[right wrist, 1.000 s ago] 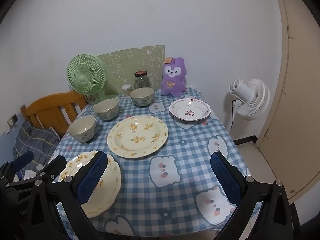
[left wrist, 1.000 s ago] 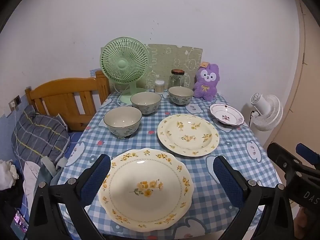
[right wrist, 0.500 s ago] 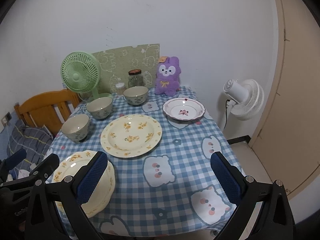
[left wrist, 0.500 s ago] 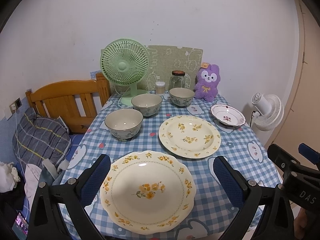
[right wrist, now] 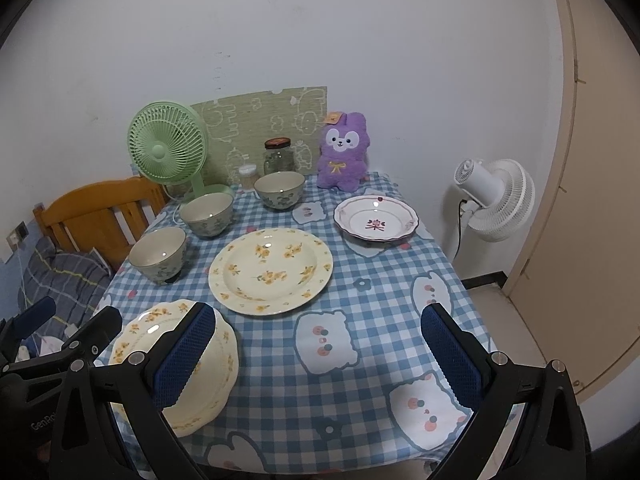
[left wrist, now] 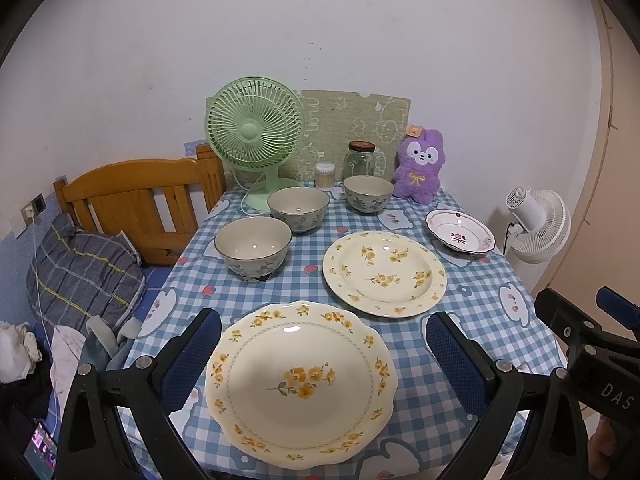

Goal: Organize plates and bowls

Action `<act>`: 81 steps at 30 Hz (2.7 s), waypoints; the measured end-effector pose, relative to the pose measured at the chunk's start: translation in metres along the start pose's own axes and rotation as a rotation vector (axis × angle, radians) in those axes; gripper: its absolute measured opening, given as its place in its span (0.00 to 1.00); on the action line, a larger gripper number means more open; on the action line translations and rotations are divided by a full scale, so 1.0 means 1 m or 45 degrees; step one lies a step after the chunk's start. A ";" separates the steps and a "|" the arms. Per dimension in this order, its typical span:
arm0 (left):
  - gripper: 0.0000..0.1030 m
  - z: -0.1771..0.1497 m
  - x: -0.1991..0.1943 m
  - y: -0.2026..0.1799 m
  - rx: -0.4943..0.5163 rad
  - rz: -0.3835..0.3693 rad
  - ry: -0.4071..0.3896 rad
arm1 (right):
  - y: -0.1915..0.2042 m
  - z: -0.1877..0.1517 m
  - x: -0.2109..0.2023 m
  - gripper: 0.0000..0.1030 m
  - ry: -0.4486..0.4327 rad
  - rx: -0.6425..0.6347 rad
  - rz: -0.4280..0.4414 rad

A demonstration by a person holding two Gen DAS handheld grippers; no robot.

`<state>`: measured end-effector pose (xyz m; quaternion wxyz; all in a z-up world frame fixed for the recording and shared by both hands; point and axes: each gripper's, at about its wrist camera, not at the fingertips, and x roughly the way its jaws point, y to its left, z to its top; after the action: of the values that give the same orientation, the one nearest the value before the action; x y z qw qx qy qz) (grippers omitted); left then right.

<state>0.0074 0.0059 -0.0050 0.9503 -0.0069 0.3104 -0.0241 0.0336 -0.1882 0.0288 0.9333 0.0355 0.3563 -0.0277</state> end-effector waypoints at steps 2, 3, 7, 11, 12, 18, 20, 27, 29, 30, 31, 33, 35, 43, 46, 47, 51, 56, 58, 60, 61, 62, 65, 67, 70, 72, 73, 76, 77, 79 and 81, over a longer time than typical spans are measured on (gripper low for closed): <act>1.00 0.000 0.000 0.000 0.000 -0.001 0.001 | 0.001 0.000 0.000 1.00 0.000 0.000 -0.001; 1.00 0.000 0.000 0.002 -0.002 -0.003 0.001 | 0.001 0.000 0.000 1.00 0.000 0.000 -0.004; 1.00 -0.001 0.000 0.002 -0.002 -0.005 0.000 | 0.000 0.000 0.000 1.00 0.001 0.003 0.000; 1.00 0.000 0.000 0.003 -0.002 -0.025 0.000 | 0.001 -0.001 0.001 1.00 0.008 0.010 -0.006; 1.00 0.000 0.000 0.003 0.002 -0.032 0.001 | 0.001 -0.001 0.001 1.00 0.012 0.013 -0.008; 1.00 0.001 -0.001 -0.001 0.018 -0.028 -0.008 | -0.001 -0.001 0.000 1.00 0.005 0.013 -0.025; 1.00 0.001 -0.001 -0.001 0.018 -0.026 -0.009 | -0.001 -0.001 0.000 1.00 0.006 0.013 -0.020; 1.00 0.002 -0.001 0.000 0.008 -0.004 -0.013 | 0.000 0.002 0.000 1.00 0.003 0.001 -0.015; 1.00 0.002 -0.001 0.001 0.005 0.002 -0.013 | 0.000 0.002 -0.001 1.00 -0.001 -0.006 -0.011; 0.99 0.002 0.000 0.001 0.003 0.004 -0.013 | 0.000 0.002 -0.001 1.00 -0.004 -0.010 -0.009; 0.99 0.002 -0.001 0.001 0.003 0.007 -0.014 | 0.000 0.002 -0.002 1.00 -0.006 -0.013 -0.007; 0.99 0.002 0.000 0.001 0.000 0.012 -0.014 | 0.001 0.002 -0.002 1.00 -0.010 -0.020 -0.003; 0.99 0.002 -0.001 0.002 -0.004 0.015 -0.016 | 0.001 0.003 -0.002 1.00 -0.010 -0.028 0.007; 0.95 0.006 -0.002 0.005 -0.015 0.033 -0.006 | 0.008 0.009 0.003 0.99 0.017 -0.030 0.057; 0.94 0.010 0.001 0.007 -0.015 0.038 -0.006 | 0.013 0.014 0.010 0.97 0.037 -0.022 0.079; 0.94 0.011 0.002 0.008 -0.017 0.038 -0.002 | 0.014 0.014 0.012 0.97 0.042 -0.019 0.081; 0.91 0.014 0.010 0.013 -0.019 0.034 0.023 | 0.023 0.019 0.023 0.95 0.074 -0.023 0.089; 0.87 0.014 0.028 0.023 -0.025 0.031 0.079 | 0.038 0.020 0.041 0.95 0.124 -0.041 0.089; 0.84 0.013 0.036 0.028 -0.025 0.028 0.104 | 0.043 0.019 0.049 0.94 0.143 -0.043 0.090; 0.83 0.011 0.044 0.032 -0.018 0.036 0.130 | 0.048 0.018 0.059 0.93 0.166 -0.038 0.089; 0.83 0.010 0.047 0.033 -0.015 0.041 0.140 | 0.051 0.017 0.063 0.93 0.178 -0.036 0.089; 0.83 0.009 0.050 0.034 -0.012 0.043 0.152 | 0.053 0.017 0.067 0.92 0.189 -0.033 0.091; 0.83 0.006 0.060 0.039 -0.008 0.032 0.191 | 0.061 0.014 0.080 0.92 0.216 -0.034 0.093; 0.83 0.004 0.067 0.041 0.007 0.030 0.211 | 0.069 0.012 0.087 0.92 0.238 -0.042 0.097; 0.82 0.001 0.077 0.044 0.027 0.027 0.237 | 0.081 0.006 0.100 0.91 0.273 -0.063 0.102; 0.80 -0.002 0.086 0.047 0.028 0.030 0.257 | 0.089 0.002 0.107 0.91 0.290 -0.077 0.105; 0.79 -0.004 0.089 0.050 0.026 0.028 0.272 | 0.092 0.001 0.111 0.91 0.300 -0.082 0.105; 0.77 -0.010 0.102 0.056 0.011 0.030 0.323 | 0.100 -0.007 0.125 0.90 0.337 -0.093 0.107; 0.77 -0.014 0.106 0.059 0.003 0.037 0.340 | 0.102 -0.009 0.129 0.90 0.347 -0.094 0.107; 0.77 -0.018 0.113 0.064 -0.017 0.047 0.376 | 0.107 -0.014 0.137 0.89 0.366 -0.094 0.105; 0.73 -0.024 0.122 0.071 -0.043 0.066 0.426 | 0.113 -0.019 0.145 0.88 0.386 -0.098 0.098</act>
<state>0.0948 0.0710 -0.0984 0.8854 -0.0109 0.4647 0.0048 0.1378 -0.0780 -0.0766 0.8699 0.0170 0.4921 0.0275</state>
